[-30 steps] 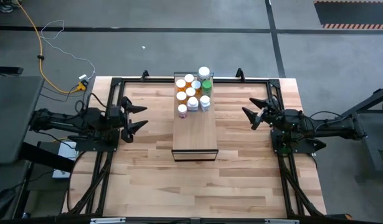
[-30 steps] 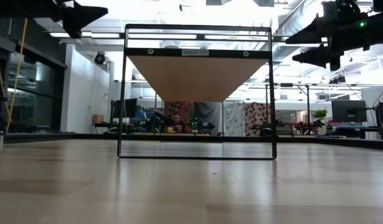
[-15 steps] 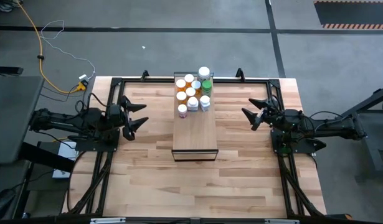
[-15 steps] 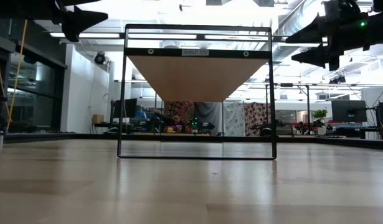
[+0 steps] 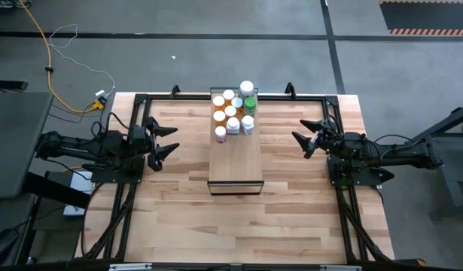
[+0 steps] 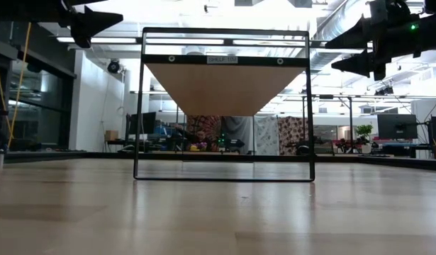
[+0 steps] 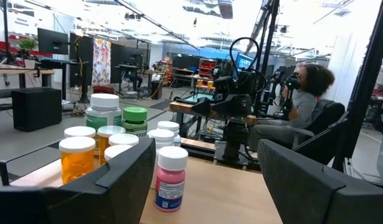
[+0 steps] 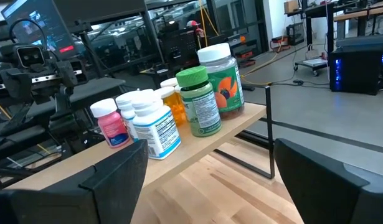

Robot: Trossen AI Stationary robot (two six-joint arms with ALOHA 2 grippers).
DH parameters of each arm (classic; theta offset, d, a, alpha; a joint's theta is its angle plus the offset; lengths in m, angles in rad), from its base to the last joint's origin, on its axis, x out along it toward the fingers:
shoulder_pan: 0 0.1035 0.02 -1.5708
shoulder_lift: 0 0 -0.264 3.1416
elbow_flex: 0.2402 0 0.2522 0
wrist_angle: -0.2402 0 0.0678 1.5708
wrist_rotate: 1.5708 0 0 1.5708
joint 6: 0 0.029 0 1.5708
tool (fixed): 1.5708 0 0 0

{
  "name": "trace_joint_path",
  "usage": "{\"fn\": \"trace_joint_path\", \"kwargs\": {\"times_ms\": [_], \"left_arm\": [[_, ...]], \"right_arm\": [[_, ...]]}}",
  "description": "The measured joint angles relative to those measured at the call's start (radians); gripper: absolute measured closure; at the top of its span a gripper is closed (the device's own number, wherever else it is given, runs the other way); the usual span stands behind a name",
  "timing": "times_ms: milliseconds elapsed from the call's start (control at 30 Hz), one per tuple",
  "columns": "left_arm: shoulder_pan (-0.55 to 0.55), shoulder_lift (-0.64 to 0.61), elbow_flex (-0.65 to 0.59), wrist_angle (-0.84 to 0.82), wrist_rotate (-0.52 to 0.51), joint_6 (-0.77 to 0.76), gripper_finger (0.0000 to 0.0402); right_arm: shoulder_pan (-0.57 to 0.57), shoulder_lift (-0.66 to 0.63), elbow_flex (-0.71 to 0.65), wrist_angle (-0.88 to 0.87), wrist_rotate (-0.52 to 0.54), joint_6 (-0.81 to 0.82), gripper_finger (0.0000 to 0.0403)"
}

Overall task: Pick and place medicine bottles onto shelf by color
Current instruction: Return to Home Position

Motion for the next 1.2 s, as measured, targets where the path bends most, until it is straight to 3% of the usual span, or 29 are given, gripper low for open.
{"fn": "trace_joint_path", "kwargs": {"times_ms": [467, 667, 900, 967, 1100, 1200], "left_arm": [[0.0, 0.0, 0.0, 0.0, 0.0, 0.001, 0.0131], [0.0, 0.0, 0.0, 0.0, 0.0, 0.001, 0.0131], [0.0, 0.0, 0.0, 0.0, 0.0, 0.005, 0.0131], [0.0, 0.0, 0.0, 0.0, 0.0, 0.015, 0.0131], [0.0, 0.0, 0.0, 0.0, 0.0, 0.018, 0.0131], [0.0, 0.0, 0.0, 0.0, 0.0, 0.018, 0.0131]], "right_arm": [[0.0, -0.001, 0.0, -0.002, 0.0, 0.033, 0.0082], [0.0, -0.003, 0.0, -0.003, 0.0, 0.052, 0.0175], [0.0, -0.007, 0.052, -0.113, -0.004, 0.042, 0.0374], [0.0, -0.023, 0.051, -0.12, -0.012, 0.03, 0.039], [0.0, -0.096, 0.049, -0.181, -0.069, 0.025, 0.0371], [0.0, -0.187, 0.048, -0.259, -0.084, 0.032, 0.0386]]}}
